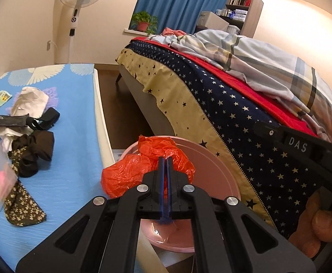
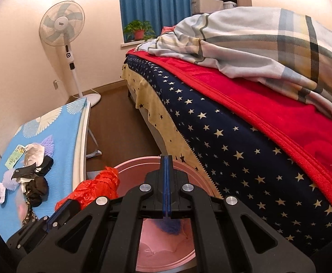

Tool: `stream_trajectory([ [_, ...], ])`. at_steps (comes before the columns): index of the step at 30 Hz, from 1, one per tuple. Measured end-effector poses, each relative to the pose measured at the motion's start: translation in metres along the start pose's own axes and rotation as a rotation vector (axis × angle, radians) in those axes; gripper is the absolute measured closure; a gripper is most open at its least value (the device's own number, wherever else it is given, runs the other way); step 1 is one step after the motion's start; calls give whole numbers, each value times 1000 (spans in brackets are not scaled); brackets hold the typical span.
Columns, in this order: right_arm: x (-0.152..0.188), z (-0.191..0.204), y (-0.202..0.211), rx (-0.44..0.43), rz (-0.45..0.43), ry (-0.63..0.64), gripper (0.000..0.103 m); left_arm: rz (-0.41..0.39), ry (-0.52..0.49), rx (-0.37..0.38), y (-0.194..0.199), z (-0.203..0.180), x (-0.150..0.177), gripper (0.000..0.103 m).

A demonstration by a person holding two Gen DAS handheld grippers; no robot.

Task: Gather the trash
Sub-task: 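Open both tools over the pink bin to drop the bags, then move both open tools back over the trash pile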

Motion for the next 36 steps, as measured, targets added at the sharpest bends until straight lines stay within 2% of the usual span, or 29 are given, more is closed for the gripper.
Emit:
stream_trajectory([
  [2, 0, -4, -1, 2, 3, -18, 98, 12, 1, 3, -3, 0, 2, 101],
  [6, 1, -5, -3, 5, 10, -29, 97, 18, 9, -2, -4, 2, 4, 101],
  [7, 1, -5, -2, 8, 10, -30, 88, 20, 12, -1, -4, 3, 4, 98],
  [8, 1, -4, -2, 12, 8, -30, 74, 19, 12, -2, -3, 3, 4, 95],
  [10, 0, -4, 0, 17, -2, -34, 63, 12, 9, -7, -1, 3, 3, 91],
  [21, -5, -6, 9, 5, -30, -54, 63, -26, 38, -36, 19, 19, -8, 91],
  [31, -11, 25, 26, -82, -92, -1, 63, -85, 48, -87, 49, 41, -17, 91],
  [36, -12, 43, 29, -136, -107, 12, 64, -128, 90, -131, 69, 65, -23, 91],
])
Point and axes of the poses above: each gripper's, at about its wrist camera, not at the fingertips, and y roughly against the way its jaws point, z to its left, x to its underside, the point moved 2 cm from there along -y, roughly the way its jaws point, and after that the axes turned 12 degrees about y, right-handed, at the moved point
